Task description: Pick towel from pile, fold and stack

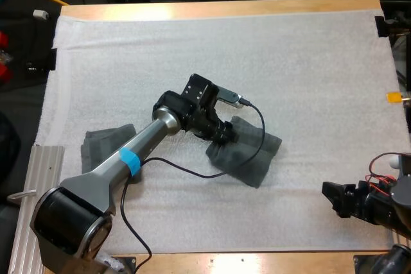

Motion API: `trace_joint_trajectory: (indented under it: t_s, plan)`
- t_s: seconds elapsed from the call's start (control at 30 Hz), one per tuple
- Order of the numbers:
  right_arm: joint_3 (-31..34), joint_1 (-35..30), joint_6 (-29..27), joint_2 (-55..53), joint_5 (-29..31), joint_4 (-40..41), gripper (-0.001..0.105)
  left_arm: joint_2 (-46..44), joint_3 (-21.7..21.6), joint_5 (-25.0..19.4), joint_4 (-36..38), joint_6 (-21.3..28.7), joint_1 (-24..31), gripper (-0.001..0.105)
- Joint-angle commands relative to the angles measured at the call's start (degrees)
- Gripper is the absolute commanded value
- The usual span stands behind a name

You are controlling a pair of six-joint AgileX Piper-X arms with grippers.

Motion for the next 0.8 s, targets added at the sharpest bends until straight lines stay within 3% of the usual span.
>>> trace_joint_trajectory:
  t_s: [0.0,0.27,0.37,0.53,0.63,0.7,0.77]
  plan:
    - [-0.3,0.1,0.21,-0.05,0.26,0.22,0.074,-0.12,-0.33,-0.75,0.22,0.22,-0.12,0.066]
    - [-0.3,0.1,0.21,-0.05,0.26,0.06,0.074,5.19,-0.33,4.85,2.1,0.2,-0.12,0.066]
    - [-0.3,0.1,0.21,-0.05,0.26,0.06,0.074,7.45,-0.33,8.84,2.48,-0.76,-0.12,0.066]
    - [-0.3,0.1,0.21,-0.05,0.26,0.06,0.074,9.51,-0.33,21.19,1.12,-2.78,-0.12,0.066]
    - [-0.3,0.1,0.21,-0.05,0.26,0.06,0.074,9.61,-0.33,22.85,1.31,-2.82,-0.12,0.066]
    - [-0.3,0.1,0.21,-0.05,0.26,0.06,0.074,9.61,-0.33,23.64,1.68,-2.82,-0.12,0.059]
    - [-0.3,0.1,0.21,-0.05,0.26,0.06,0.074,9.61,-0.33,23.88,1.94,-2.82,-0.12,0.045]
